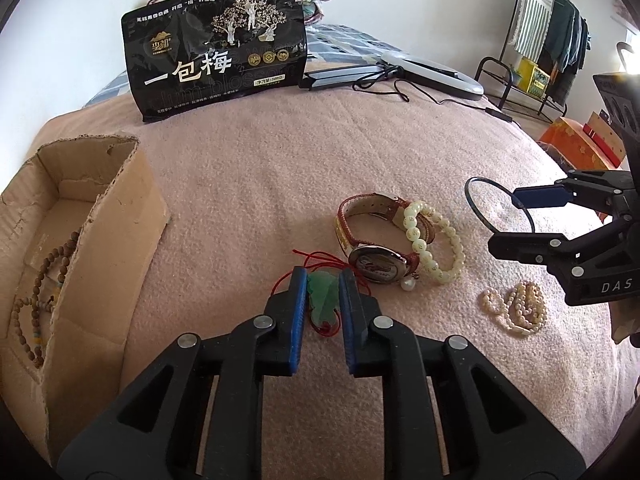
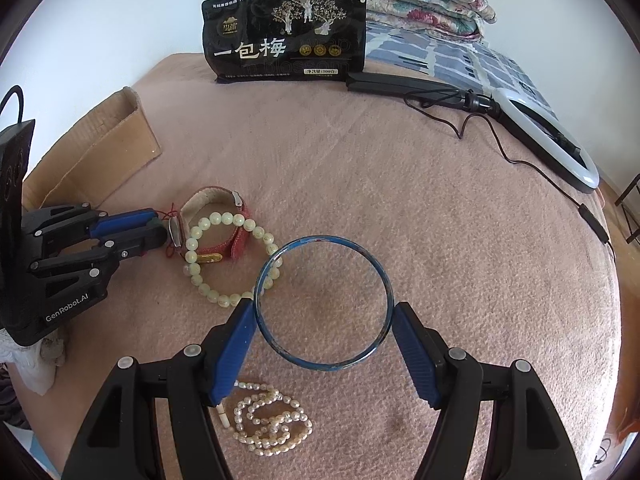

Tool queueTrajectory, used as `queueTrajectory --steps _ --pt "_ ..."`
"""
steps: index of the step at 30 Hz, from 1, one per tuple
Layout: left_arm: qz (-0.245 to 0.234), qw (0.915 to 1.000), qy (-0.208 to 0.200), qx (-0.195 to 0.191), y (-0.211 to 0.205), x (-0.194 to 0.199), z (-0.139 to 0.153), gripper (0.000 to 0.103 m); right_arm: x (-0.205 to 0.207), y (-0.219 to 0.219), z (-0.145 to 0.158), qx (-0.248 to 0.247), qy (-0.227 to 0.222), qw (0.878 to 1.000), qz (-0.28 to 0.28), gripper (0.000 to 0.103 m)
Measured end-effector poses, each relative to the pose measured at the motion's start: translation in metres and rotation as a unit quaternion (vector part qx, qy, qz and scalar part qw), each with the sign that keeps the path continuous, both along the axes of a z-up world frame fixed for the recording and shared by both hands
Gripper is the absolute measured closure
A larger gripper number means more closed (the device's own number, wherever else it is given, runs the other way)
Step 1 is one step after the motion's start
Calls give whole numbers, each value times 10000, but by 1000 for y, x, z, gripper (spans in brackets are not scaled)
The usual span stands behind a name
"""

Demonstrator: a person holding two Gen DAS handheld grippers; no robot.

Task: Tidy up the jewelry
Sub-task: 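Close the right tool on the blue bangle and lift it while the left tool holds the green pendant, then carry the pendant and bangle into the cardboard box and open both tools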

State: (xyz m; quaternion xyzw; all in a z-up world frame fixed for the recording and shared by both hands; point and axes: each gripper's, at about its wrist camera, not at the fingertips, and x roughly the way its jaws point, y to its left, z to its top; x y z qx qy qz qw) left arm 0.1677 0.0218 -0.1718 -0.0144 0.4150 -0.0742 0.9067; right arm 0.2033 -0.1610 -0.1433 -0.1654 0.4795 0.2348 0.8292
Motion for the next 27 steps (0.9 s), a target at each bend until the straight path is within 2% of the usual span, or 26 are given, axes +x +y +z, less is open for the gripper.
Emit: queueTrajectory --steps 11,27 --pt "-27 9990 -353 -283 2 -15 47 88 -6 -9 28 133 -198 9996 -145 31" --pt "155 9945 -945 -421 28 -51 121 88 -29 -3 81 432 -530 9975 -201 31"
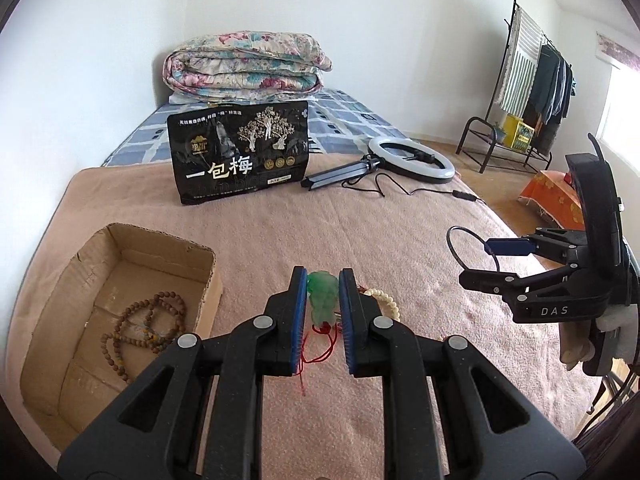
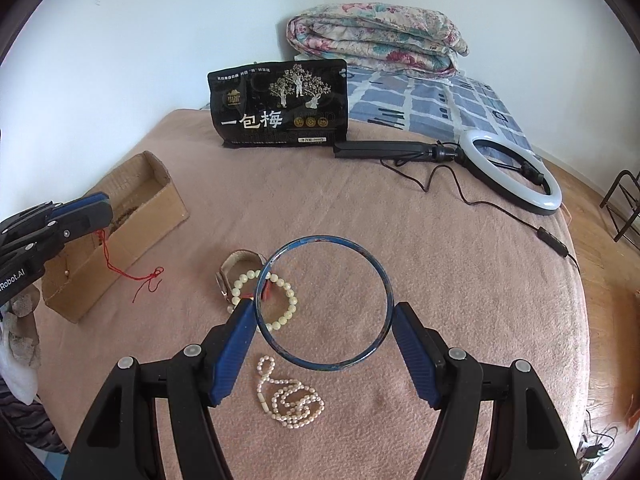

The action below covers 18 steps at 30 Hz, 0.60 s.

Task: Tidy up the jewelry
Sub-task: 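Carry the pendant and bangle into the cardboard box and open both tools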

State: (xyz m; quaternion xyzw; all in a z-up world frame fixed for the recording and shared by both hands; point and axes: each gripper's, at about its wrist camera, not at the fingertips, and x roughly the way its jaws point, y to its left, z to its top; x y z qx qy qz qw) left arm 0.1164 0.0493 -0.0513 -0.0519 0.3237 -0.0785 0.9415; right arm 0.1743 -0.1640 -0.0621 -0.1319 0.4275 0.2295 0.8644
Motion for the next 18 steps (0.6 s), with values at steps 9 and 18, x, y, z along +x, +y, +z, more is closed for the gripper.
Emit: queueTrajectory --steps 9,18 --pt "241 9995 -205 0 28 -24 27 88 -17 31 21 85 -156 9997 194 31" --pt "558 9977 -392 4 67 -49 48 88 -31 70 33 207 -208 9987 408 31"
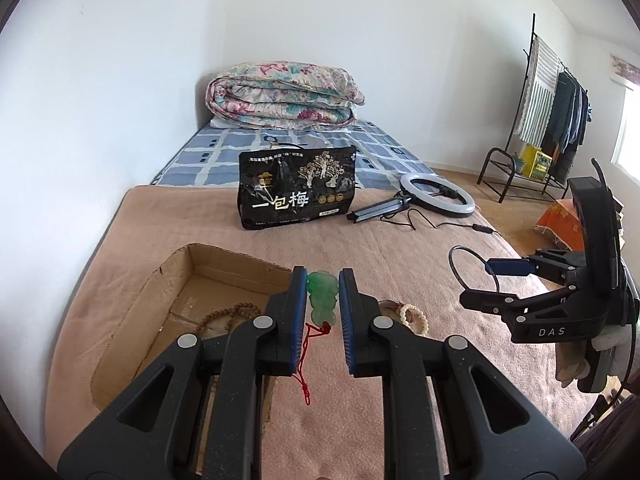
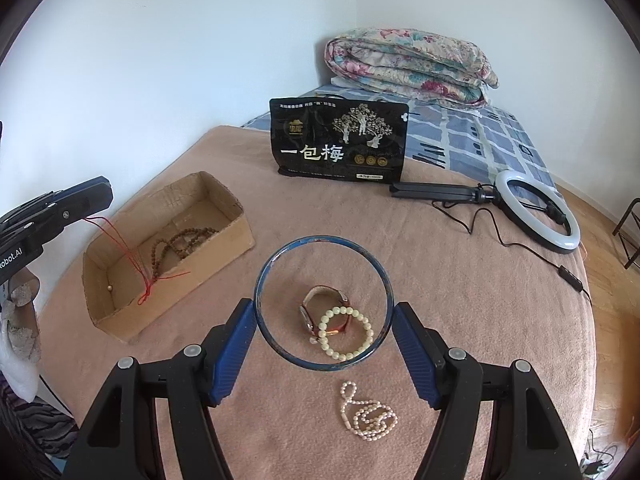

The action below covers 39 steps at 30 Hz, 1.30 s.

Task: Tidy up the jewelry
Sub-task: 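Carry the pendant and bangle into the cardboard box and open both tools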

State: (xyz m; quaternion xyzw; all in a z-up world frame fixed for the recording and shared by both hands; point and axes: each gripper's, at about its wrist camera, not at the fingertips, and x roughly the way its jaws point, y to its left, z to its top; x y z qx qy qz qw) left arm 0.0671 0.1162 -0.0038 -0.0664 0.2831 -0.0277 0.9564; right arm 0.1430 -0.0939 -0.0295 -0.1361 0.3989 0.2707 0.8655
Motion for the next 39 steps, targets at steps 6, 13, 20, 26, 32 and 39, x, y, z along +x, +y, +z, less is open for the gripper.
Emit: queueTrajectory --steps 6,13,20,26,32,39 --pt "287 9996 -7 -12 34 -14 4 88 -8 34 5 90 -3 9998 199 31" --pt "661 9977 102 -127 75 -27 -4 88 -20 75 6 57 -6 9987 513 31" --pt "923 9946 356 -310 106 -30 -23 88 -23 107 1 -3 33 9976 687 31" --pt "977 9935 540 -243 115 -26 -39 88 -17 130 -9 -35 146 9972 727 31" --pt "948 9928 708 -209 116 -22 -51 88 -7 154 -24 -138 233 9969 740 31" --pt "953 9910 926 -179 117 -22 -66 88 4 175 -39 -231 314 9968 693 31"
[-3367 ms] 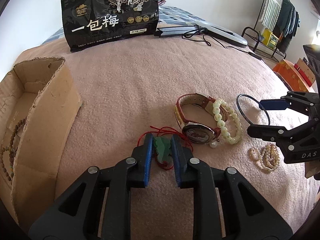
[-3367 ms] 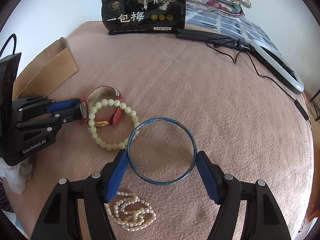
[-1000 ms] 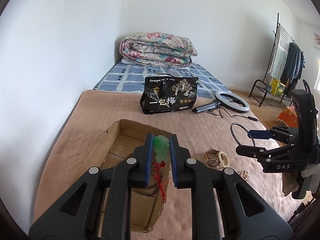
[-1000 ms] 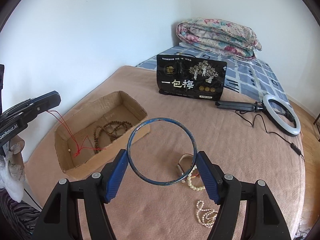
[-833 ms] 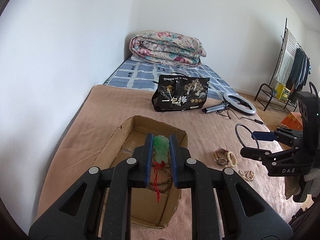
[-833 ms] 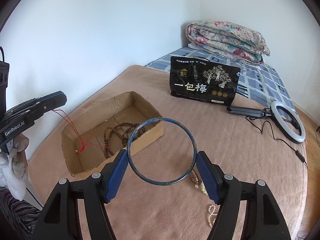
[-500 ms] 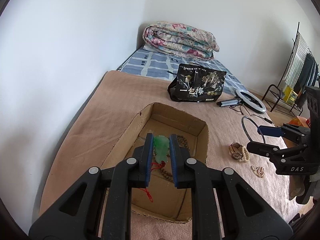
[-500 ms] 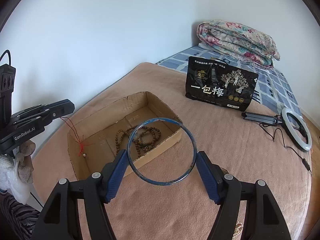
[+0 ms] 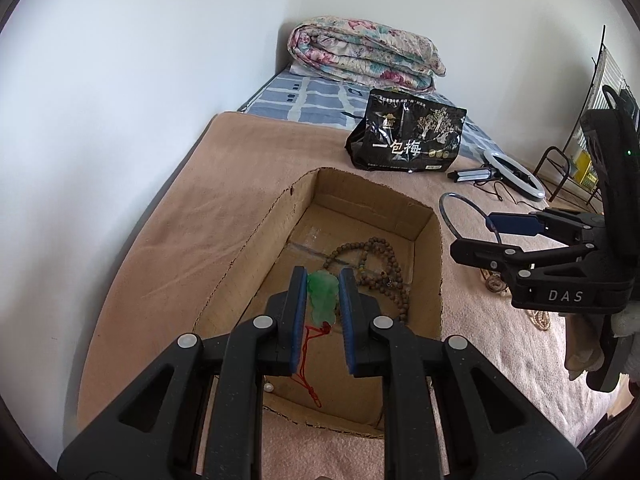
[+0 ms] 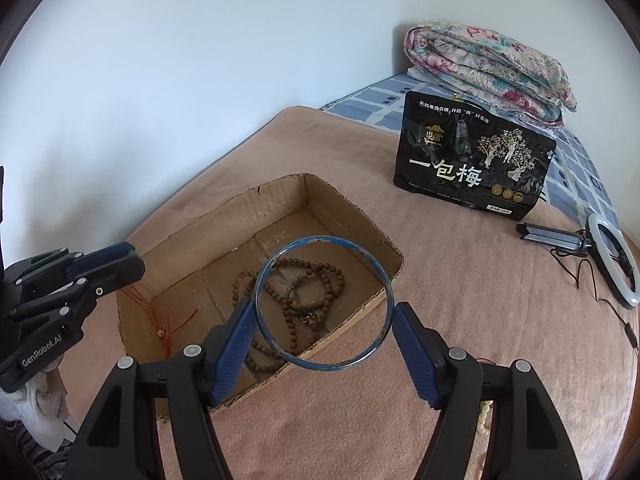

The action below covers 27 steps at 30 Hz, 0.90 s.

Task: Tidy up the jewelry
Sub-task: 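Carry the pendant and bangle into the cardboard box and open both tools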

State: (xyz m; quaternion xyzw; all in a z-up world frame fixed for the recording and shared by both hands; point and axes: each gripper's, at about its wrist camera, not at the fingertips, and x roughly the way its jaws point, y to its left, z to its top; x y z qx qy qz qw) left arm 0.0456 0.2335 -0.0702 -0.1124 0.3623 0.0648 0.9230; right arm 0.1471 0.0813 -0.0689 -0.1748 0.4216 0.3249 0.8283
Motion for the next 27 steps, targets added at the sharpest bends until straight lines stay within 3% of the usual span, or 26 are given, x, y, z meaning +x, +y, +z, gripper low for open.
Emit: queueTrajectory --steps 8,21,23,24,25,27 --pt "68 9997 210 132 0 4 -10 88 6 17 -7 -99 -9 10000 1 31" --pt "158 9996 194 112 1 3 -11 88 9 27 -6 3 14 10000 -52 29" --pt "150 9996 213 122 1 3 -11 74 8 26 -4 15 -35 10000 -70 22" --pt "141 9996 204 122 0 3 -10 58 8 25 -3 29 -75 9999 -89 17" --pt "147 9996 183 145 0 3 -9 50 8 25 -1 56 -107 9999 -98 15" --pt "156 9995 166 213 -2 2 -8 50 8 24 2 81 -129 9998 -111 15"
